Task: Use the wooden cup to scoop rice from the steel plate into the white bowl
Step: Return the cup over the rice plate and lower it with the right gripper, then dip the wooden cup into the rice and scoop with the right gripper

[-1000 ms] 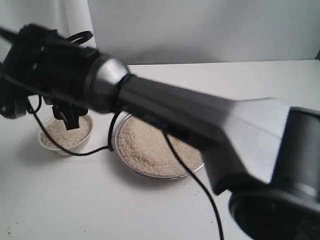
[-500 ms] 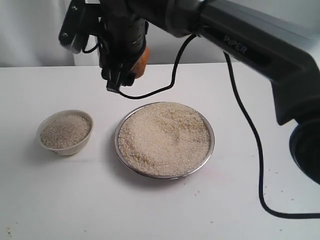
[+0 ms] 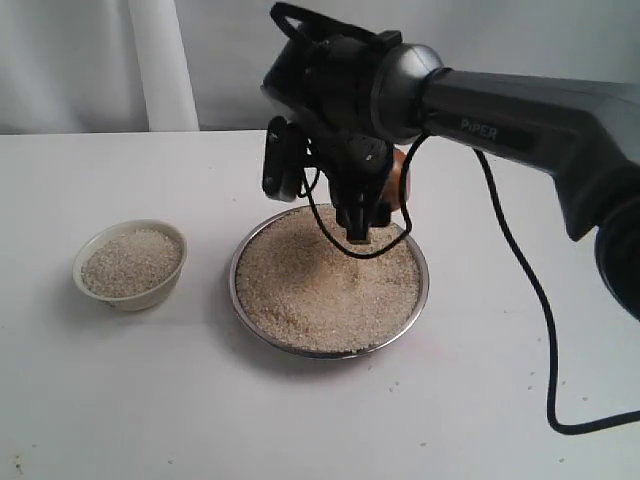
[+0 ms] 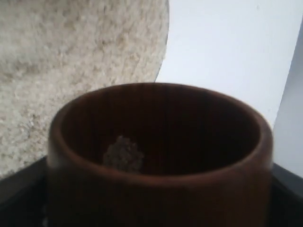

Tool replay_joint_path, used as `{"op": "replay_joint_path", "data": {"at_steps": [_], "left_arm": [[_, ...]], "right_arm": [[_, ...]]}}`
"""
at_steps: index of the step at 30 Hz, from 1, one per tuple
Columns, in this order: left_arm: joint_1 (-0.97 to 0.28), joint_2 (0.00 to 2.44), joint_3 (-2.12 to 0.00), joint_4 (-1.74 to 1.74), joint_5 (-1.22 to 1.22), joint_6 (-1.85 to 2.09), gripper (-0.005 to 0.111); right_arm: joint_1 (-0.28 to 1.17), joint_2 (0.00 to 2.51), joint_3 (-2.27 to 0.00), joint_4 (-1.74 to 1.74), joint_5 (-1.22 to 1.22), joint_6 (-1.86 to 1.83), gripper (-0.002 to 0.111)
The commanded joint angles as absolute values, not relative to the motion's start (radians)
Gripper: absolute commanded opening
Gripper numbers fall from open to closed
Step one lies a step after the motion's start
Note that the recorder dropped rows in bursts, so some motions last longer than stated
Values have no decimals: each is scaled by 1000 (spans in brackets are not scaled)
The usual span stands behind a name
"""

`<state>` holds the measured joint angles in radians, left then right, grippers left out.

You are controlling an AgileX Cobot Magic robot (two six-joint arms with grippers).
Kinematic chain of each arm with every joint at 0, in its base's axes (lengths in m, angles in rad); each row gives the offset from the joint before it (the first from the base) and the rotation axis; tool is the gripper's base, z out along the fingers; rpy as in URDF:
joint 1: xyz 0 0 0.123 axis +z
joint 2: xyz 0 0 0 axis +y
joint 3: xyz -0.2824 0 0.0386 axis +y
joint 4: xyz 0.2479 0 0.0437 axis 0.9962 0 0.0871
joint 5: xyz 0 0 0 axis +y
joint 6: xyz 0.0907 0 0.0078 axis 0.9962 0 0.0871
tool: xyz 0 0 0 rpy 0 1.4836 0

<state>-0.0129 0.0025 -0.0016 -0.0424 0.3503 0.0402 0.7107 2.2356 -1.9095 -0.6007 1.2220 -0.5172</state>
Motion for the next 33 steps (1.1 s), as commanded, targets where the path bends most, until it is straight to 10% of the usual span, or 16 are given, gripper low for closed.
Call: {"op": "replay_joint_path", "data": {"at_steps": [1,33], "left_arm": [[-16,0,0,-42,345,36,0],[-16,0,0,-42,345,36,0]], "right_arm": [[709,2261,-1866,-663,1221,-571,0],[709,2458,-1863,-576,1117,-576,0]]}}
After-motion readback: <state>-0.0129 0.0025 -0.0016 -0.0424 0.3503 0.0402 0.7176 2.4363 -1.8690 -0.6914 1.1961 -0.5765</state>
